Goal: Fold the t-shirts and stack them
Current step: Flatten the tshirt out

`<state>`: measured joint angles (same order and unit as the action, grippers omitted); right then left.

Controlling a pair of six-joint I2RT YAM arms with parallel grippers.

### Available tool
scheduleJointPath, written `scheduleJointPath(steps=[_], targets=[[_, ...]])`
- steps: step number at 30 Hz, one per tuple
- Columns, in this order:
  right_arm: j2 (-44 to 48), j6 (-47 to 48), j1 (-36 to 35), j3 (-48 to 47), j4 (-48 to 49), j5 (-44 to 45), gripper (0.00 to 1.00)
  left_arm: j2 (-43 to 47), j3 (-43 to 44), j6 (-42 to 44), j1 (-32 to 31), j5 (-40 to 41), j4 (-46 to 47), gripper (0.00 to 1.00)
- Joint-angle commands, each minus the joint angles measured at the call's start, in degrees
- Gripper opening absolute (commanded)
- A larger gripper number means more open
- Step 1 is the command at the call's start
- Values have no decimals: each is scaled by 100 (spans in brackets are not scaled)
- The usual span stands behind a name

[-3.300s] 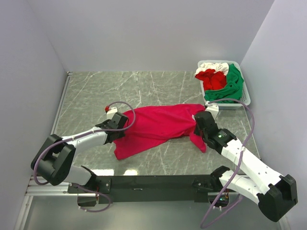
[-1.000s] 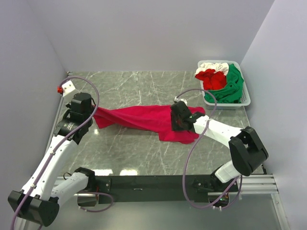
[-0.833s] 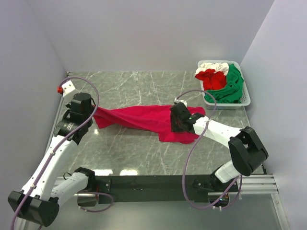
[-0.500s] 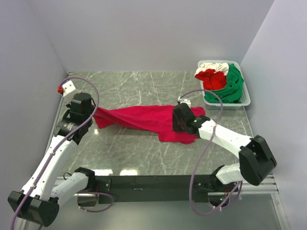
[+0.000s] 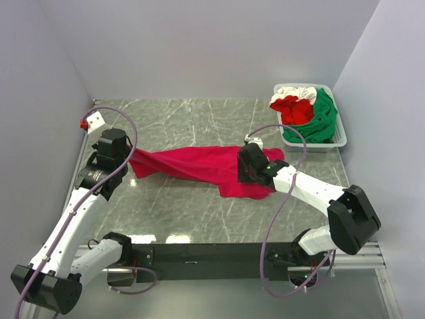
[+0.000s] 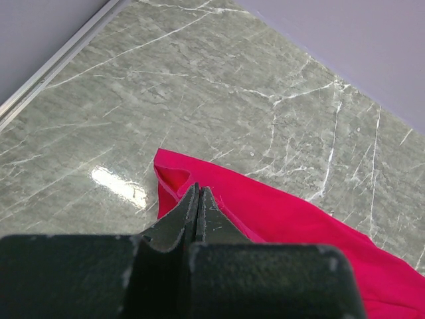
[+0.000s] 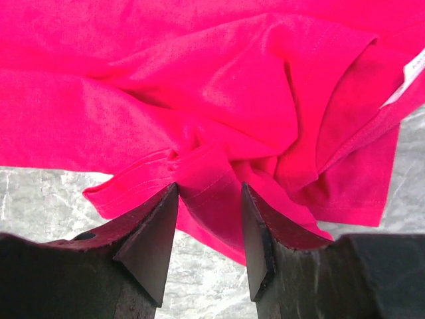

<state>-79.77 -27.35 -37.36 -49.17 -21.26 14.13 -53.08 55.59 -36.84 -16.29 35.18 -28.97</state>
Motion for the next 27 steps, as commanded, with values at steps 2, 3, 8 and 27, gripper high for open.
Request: scheduleJointPath(steps=[2,3,8,27], targets=[[-65,90,-25,-154,236,-7,50,61,57,28,39,-37,208,1],[-65,107,-34,-181,245,-16,50,61,66,36,39,-37,208,1],[-232,151,-34,-234,280,11,51,70,57,37,39,-37,208,1],[514,187,-34,-322,-36,617,4,87,83,37,39,15,164,1]])
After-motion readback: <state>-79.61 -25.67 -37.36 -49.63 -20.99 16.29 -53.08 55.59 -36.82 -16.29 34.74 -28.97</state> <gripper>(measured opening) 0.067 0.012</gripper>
